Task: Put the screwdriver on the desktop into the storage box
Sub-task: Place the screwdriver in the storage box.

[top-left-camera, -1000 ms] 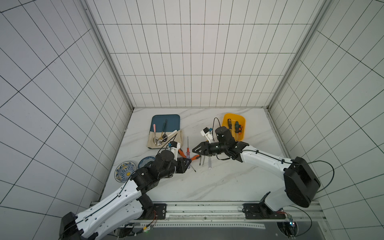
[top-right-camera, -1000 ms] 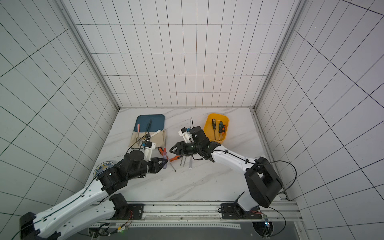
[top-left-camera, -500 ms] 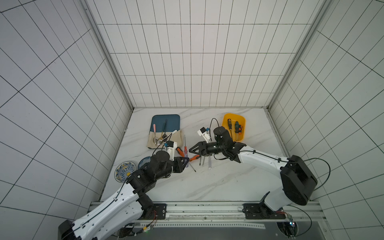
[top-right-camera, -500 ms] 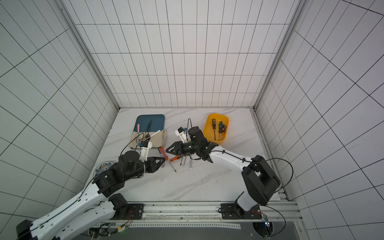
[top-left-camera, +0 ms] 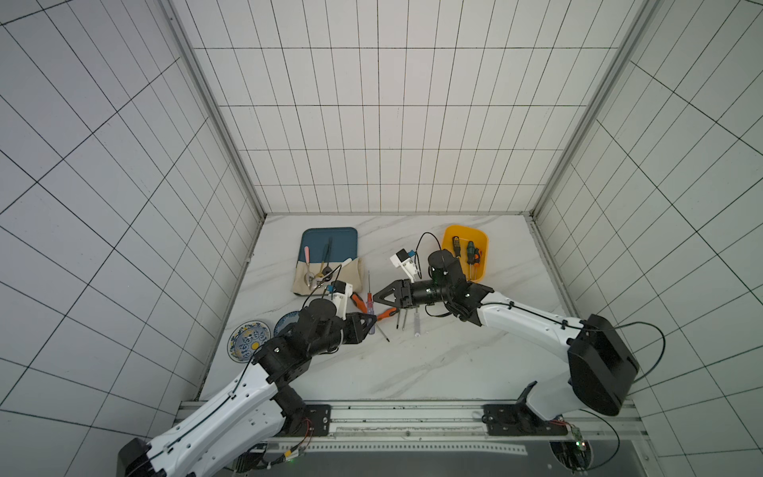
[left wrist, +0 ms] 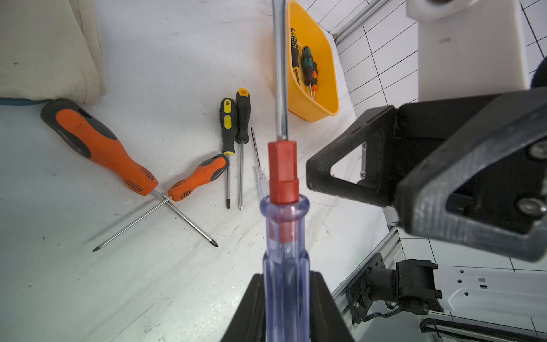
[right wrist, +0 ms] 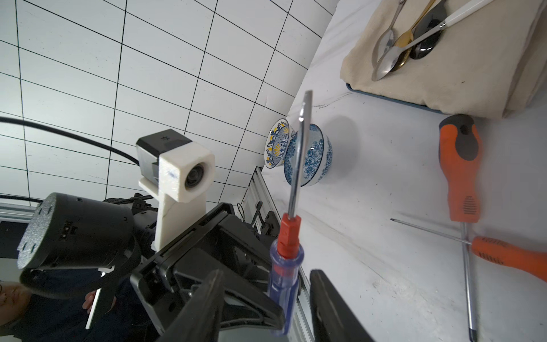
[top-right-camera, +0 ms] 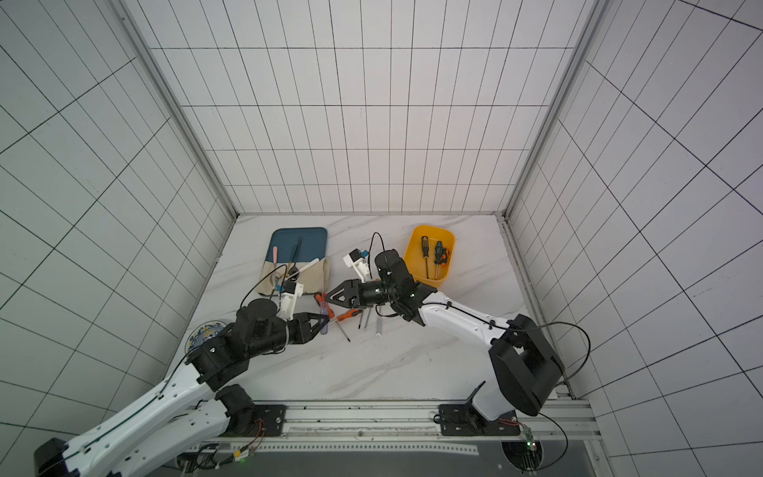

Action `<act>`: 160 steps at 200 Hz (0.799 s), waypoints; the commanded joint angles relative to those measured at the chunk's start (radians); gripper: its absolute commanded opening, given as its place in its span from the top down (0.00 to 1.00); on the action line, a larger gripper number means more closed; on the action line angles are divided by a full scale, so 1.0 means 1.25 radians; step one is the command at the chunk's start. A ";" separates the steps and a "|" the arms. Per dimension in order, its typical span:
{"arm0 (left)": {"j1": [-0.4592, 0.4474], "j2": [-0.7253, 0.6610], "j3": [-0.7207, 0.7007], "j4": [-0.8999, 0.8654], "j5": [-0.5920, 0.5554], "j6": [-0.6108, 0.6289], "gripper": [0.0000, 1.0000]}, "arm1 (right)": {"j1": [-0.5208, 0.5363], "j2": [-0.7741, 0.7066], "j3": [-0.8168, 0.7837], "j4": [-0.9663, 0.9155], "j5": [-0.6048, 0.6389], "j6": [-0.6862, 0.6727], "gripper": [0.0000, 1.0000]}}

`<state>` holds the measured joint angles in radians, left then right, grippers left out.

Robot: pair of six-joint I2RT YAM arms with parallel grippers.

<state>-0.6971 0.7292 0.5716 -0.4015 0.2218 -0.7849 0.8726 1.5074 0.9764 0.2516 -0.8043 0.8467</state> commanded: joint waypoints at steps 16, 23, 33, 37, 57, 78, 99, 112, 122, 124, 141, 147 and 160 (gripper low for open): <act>0.003 0.023 0.014 0.050 0.059 0.016 1.00 | 0.016 0.039 0.060 0.026 -0.036 0.025 0.51; 0.002 0.026 0.014 0.052 0.061 0.015 1.00 | 0.017 0.042 0.066 0.023 -0.036 0.023 0.52; 0.002 0.025 0.014 0.053 0.060 0.016 1.00 | 0.018 0.046 0.070 0.018 -0.036 0.021 0.52; 0.002 0.023 0.013 0.054 0.058 0.018 1.00 | 0.019 0.047 0.073 0.017 -0.037 0.021 0.53; 0.003 0.014 0.012 0.055 0.050 0.020 1.00 | 0.019 0.054 0.073 0.019 -0.037 0.020 0.55; 0.003 0.007 0.011 0.060 0.045 0.020 1.00 | 0.019 0.059 0.066 0.036 -0.040 0.032 0.59; 0.003 0.005 0.011 0.056 0.032 0.019 1.00 | 0.019 0.060 0.063 0.036 -0.042 0.034 0.61; 0.003 0.006 0.010 0.060 0.032 0.018 1.00 | 0.019 0.062 0.063 0.034 -0.042 0.034 0.64; 0.002 0.007 0.011 0.061 0.030 0.018 1.00 | 0.019 0.062 0.061 0.033 -0.043 0.034 0.67; 0.002 0.007 0.011 0.061 0.030 0.018 1.00 | 0.019 0.062 0.061 0.033 -0.043 0.033 0.67; 0.002 0.006 0.012 0.060 0.031 0.018 1.00 | 0.018 0.064 0.056 0.031 -0.039 0.030 0.74; 0.002 0.005 0.011 0.060 0.032 0.017 1.00 | 0.019 0.066 0.056 0.030 -0.036 0.030 0.75; 0.003 0.004 0.011 0.060 0.034 0.017 1.00 | 0.017 0.069 0.055 0.029 -0.036 0.030 0.79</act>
<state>-0.6975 0.7437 0.5720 -0.3702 0.2752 -0.7773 0.8791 1.5776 1.0122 0.2726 -0.8192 0.8841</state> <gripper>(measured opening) 0.241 0.234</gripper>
